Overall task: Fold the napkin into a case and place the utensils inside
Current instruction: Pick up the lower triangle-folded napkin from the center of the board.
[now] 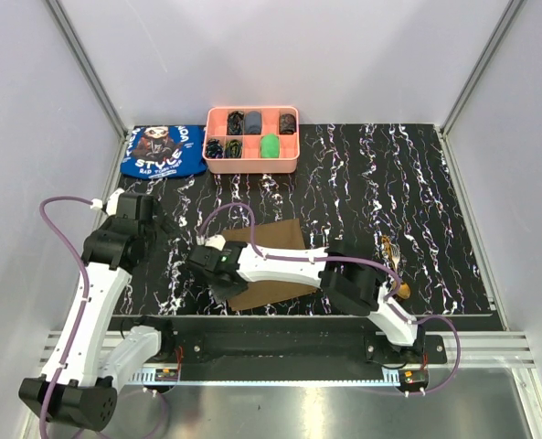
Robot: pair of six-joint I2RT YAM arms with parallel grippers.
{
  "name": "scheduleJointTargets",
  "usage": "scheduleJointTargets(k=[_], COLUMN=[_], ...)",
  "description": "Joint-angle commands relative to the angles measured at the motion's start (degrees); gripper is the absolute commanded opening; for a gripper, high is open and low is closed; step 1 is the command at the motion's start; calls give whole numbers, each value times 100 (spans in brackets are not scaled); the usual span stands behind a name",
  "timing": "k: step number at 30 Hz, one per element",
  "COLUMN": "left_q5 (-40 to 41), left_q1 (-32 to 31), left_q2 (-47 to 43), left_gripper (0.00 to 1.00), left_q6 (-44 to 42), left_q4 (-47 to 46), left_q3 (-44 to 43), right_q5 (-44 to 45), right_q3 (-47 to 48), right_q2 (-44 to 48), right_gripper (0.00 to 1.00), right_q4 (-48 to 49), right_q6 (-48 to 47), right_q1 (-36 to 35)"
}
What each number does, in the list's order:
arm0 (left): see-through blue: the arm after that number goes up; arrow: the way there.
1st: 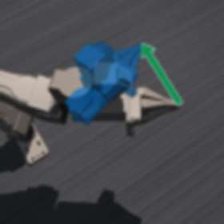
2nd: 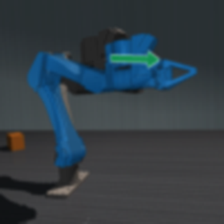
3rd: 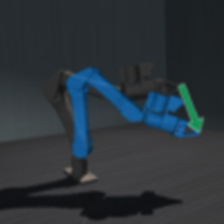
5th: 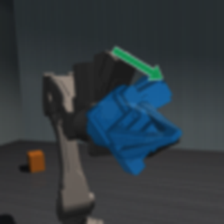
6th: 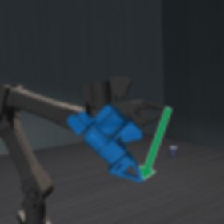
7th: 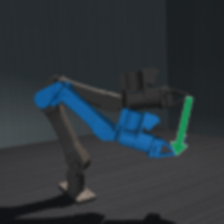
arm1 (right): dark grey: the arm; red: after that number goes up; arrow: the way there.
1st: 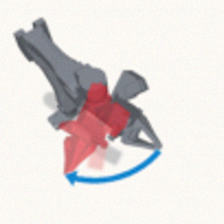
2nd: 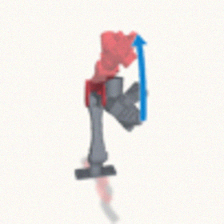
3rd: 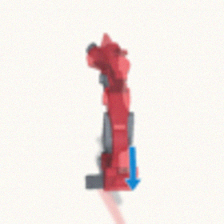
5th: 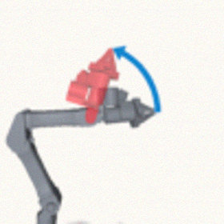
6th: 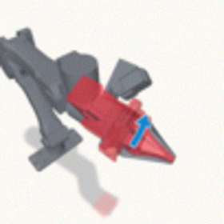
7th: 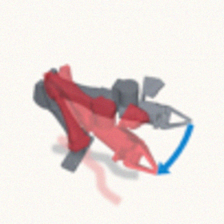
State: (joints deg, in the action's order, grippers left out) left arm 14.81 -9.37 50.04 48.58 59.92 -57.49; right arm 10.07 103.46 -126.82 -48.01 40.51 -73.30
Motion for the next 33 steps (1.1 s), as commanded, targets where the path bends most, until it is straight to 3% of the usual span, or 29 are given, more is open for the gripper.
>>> scheduleJointTargets(k=[1, 17, 25, 29, 33], left_q5=[-206, -444, -602, -646, -716], left_q1=[189, 646, 761, 787, 805], left_q2=[111, 181, 190, 199, 199], left_gripper=[84, 85, 85, 85, 84], left_q6=[99, -147, -208, -235, -252], left_q4=[186, 310, 266, 231, 187], left_q3=[-315, -297, -254, -245, -218], right_q5=[206, 505, 927, 1041, 1085], right_q3=[306, 395, 254, 359, 429], right_q2=[-123, -844, -835, -642, -370], right_gripper=[49, 45, 10, 1, 0], right_q4=[-191, -710, -771, -780, -771], right_q6=[308, 536, 475, 335, 212], right_q1=[-88, -185, -176, -185, -167])
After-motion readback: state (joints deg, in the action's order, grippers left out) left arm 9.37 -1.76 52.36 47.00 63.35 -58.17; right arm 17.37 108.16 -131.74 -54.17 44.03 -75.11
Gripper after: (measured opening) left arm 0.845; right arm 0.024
